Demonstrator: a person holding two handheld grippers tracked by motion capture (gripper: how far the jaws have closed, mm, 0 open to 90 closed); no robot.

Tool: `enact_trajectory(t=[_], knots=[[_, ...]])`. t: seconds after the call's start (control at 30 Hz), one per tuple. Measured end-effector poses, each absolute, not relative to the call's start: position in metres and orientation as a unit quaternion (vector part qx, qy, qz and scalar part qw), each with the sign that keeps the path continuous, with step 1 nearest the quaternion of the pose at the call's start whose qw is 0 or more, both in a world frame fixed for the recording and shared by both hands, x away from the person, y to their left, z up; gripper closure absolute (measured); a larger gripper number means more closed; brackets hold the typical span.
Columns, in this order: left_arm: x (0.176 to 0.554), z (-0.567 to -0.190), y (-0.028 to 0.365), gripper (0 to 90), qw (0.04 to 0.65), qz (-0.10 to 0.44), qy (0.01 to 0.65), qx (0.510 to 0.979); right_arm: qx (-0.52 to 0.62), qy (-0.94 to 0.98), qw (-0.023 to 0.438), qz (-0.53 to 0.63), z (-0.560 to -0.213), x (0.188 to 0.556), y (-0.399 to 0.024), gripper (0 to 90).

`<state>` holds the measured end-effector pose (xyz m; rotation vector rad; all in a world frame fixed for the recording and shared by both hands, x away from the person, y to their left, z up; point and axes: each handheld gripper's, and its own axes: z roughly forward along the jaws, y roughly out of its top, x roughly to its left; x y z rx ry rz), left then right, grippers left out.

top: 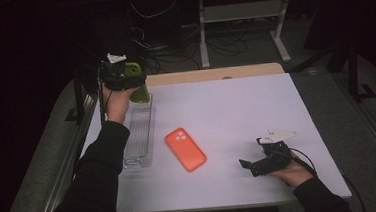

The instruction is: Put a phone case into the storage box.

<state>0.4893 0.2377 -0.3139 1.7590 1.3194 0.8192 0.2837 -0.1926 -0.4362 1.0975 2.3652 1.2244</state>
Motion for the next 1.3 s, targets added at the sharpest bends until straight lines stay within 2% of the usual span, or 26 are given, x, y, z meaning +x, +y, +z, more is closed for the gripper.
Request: enact_trajectory(t=[0.2, 0.6, 1.0, 1.3], knots=[[0.497, -0.331, 0.232, 13.7, 0.353, 0.341, 0.538, 0.686, 0.378, 0.812, 0.13, 0.425, -0.435, 0.283, -0.193, 0.0], [0.51, -0.356, 0.227, 13.4, 0.318, 0.347, 0.555, 0.686, 0.373, 0.813, 0.131, 0.427, -0.435, 0.283, -0.193, 0.0], [0.514, -0.378, 0.23, 13.2, 0.295, 0.334, 0.576, 0.686, 0.373, 0.814, 0.132, 0.426, -0.435, 0.282, -0.193, 0.0], [0.517, -0.381, 0.228, 12.3, 0.306, 0.34, 0.569, 0.684, 0.372, 0.814, 0.133, 0.426, -0.435, 0.282, -0.193, 0.0]])
